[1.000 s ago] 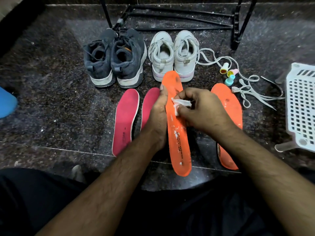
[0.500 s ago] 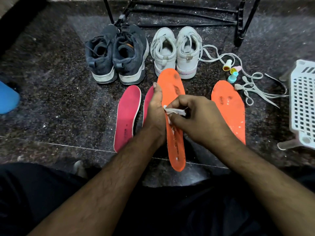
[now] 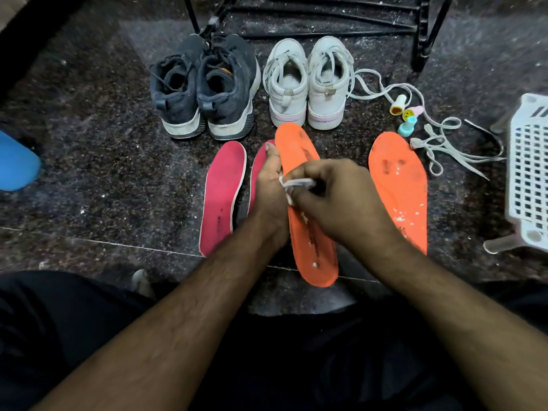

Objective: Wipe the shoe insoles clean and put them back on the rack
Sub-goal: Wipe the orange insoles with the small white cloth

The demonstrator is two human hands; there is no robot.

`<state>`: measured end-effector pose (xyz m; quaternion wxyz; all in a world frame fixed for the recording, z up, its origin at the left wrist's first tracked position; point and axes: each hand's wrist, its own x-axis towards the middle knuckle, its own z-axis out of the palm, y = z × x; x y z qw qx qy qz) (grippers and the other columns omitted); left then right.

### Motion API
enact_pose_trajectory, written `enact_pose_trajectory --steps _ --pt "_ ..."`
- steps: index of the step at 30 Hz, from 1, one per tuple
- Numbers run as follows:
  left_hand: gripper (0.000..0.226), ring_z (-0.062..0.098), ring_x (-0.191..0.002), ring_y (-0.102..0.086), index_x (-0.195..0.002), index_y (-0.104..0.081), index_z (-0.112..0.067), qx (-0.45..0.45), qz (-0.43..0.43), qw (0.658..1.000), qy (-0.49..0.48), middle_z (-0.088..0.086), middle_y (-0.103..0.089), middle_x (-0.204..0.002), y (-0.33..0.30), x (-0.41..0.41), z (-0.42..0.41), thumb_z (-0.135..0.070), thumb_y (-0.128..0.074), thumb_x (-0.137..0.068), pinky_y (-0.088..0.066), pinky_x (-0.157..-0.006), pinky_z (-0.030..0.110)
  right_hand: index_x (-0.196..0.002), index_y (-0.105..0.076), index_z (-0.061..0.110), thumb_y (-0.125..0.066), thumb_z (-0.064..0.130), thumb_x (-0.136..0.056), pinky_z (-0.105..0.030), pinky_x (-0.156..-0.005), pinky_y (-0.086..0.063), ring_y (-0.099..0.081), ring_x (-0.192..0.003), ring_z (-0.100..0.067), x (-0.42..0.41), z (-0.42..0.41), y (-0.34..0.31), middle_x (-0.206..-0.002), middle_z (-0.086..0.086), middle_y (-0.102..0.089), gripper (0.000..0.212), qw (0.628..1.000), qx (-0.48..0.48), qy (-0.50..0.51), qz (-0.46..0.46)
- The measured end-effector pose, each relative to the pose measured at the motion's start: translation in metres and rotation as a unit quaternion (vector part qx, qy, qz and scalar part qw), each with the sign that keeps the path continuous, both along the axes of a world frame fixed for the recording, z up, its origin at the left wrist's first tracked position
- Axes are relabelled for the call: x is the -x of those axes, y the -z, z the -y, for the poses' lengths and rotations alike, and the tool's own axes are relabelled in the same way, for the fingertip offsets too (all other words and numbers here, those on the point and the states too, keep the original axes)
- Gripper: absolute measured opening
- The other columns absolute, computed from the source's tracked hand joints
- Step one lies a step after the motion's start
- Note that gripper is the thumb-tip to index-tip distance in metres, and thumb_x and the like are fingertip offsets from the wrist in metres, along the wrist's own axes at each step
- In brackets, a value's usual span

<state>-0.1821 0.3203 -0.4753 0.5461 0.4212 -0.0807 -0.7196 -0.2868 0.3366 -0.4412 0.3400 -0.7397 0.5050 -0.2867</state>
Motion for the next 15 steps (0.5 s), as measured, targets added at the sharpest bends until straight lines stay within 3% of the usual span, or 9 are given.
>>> enact_pose_trajectory --steps 1,3,5,9,12,15 --pt "0.068 0.024 -0.069 -0.065 -0.084 -0.058 -0.010 0.007 -0.016 1.000 0.007 0.015 -0.062 -0.078 0.000 0.003 -0.001 -0.066 -0.024 -0.100 -0.055 -0.070 0.027 -0.087 -0.077 0.027 -0.069 0.015 -0.081 -0.013 -0.065 -0.045 -0.063 -0.066 0.002 0.002 0.007 0.001 -0.076 0.011 -0.073 0.015 1.000 0.002 0.015 0.011" --pt "0.073 0.027 -0.080 -0.069 -0.096 -0.063 -0.004 0.031 -0.034 0.999 0.018 0.019 -0.067 -0.088 0.002 0.003 -0.004 -0.065 -0.022 -0.100 -0.058 -0.077 0.033 -0.090 -0.077 0.025 -0.068 0.014 -0.079 -0.018 -0.071 -0.051 -0.065 -0.070 0.000 0.000 0.017 0.000 -0.080 0.010 -0.074 0.017 0.999 0.009 0.032 0.021" --pt "0.073 0.028 -0.087 -0.066 -0.100 -0.062 -0.005 0.043 -0.040 0.998 0.013 0.019 -0.065 -0.095 0.000 -0.002 -0.003 -0.067 -0.021 -0.099 -0.056 -0.082 0.034 -0.091 -0.078 0.024 -0.069 0.014 -0.079 -0.015 -0.071 -0.048 -0.065 -0.071 -0.003 -0.003 0.015 -0.001 -0.081 0.008 -0.074 0.017 0.999 0.015 0.029 0.006" --pt "0.081 0.032 -0.089 -0.065 -0.107 -0.063 -0.003 0.019 -0.038 0.999 -0.008 0.024 -0.063 -0.109 -0.003 -0.010 0.004 -0.071 -0.022 -0.097 -0.060 -0.074 0.039 -0.085 -0.076 0.027 -0.070 0.017 -0.080 -0.013 -0.063 -0.039 -0.061 -0.068 -0.006 -0.001 -0.004 -0.004 -0.073 0.007 -0.072 0.013 0.998 0.008 -0.031 -0.056" --pt "0.069 0.026 -0.076 -0.060 -0.091 -0.059 -0.010 0.018 -0.019 1.000 -0.003 0.016 -0.058 -0.091 -0.005 -0.001 0.000 -0.069 -0.024 -0.098 -0.055 -0.070 0.031 -0.087 -0.077 0.025 -0.071 0.016 -0.079 -0.021 -0.069 -0.047 -0.065 -0.071 -0.007 0.006 0.000 -0.002 -0.076 0.007 -0.073 0.014 0.999 -0.009 -0.023 -0.038" --pt "0.069 0.025 -0.071 -0.068 -0.087 -0.060 -0.008 0.016 -0.040 0.999 0.011 0.015 -0.067 -0.078 -0.005 0.008 -0.006 -0.065 -0.024 -0.100 -0.058 -0.068 0.027 -0.087 -0.077 0.023 -0.071 0.017 -0.078 -0.023 -0.067 -0.047 -0.065 -0.069 -0.007 0.004 0.016 0.002 -0.076 0.007 -0.073 0.012 1.000 0.007 0.022 -0.017"
